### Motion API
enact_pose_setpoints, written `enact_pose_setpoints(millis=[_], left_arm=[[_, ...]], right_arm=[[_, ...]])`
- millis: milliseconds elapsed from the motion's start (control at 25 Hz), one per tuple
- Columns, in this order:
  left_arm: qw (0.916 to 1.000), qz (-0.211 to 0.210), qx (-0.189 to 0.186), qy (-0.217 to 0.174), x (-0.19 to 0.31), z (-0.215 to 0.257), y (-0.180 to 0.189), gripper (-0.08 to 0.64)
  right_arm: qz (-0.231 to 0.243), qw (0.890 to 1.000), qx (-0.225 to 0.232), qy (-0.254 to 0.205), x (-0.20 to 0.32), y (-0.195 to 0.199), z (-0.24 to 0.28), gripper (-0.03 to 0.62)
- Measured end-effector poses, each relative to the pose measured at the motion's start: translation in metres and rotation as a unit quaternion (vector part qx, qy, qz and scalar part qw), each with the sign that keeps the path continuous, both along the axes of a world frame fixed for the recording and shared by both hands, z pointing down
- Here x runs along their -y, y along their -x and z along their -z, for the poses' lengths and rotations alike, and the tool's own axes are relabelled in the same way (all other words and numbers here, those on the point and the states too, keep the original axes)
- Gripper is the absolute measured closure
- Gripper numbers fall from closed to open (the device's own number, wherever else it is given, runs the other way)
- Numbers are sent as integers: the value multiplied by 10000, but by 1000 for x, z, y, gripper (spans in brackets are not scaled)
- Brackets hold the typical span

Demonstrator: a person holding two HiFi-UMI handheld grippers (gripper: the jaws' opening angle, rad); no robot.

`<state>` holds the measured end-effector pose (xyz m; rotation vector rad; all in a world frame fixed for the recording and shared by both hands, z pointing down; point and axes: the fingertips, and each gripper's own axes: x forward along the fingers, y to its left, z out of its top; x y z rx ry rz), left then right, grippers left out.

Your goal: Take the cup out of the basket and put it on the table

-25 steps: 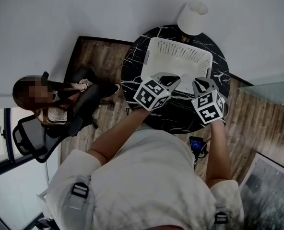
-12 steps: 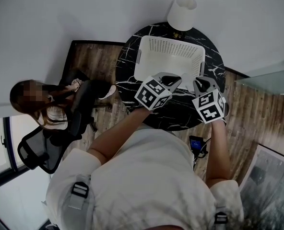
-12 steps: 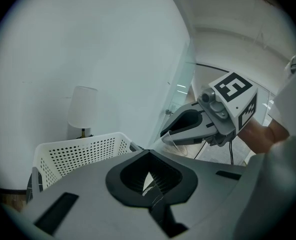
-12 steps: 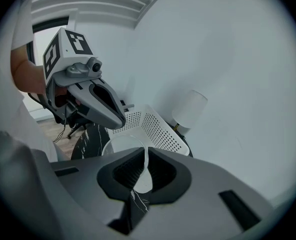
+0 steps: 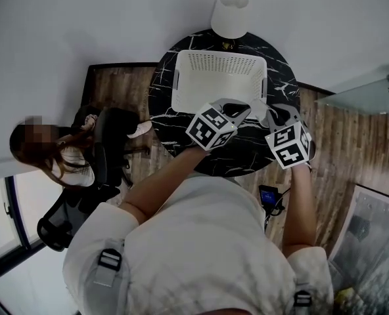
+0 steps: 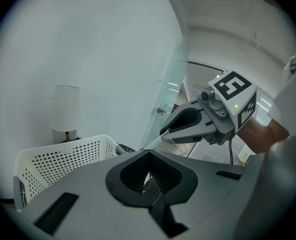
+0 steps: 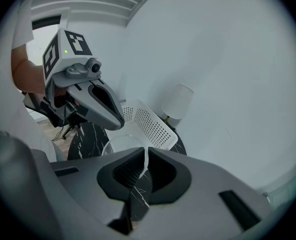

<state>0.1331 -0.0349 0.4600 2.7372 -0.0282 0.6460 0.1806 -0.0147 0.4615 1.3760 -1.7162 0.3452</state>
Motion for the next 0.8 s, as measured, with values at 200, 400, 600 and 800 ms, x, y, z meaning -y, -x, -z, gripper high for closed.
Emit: enact_pose_setpoints(millis=[200, 400, 600, 800], left_arm=[[9998, -199, -22, 17, -13, -2, -14, 555], [9992, -386, -20, 42, -24, -1, -27, 555], [9984, -564, -5, 63, -37, -2, -38, 555], [9972, -738, 14, 95, -53, -6, -50, 555]], right_arm=[[-192, 9998, -40, -8, -13, -13, 1, 566], [-400, 9992, -53, 11, -25, -29, 2, 566], [-606, 9981, -55, 45, -42, -40, 0, 566], [-792, 9968, -40, 76, -60, -51, -3, 566]])
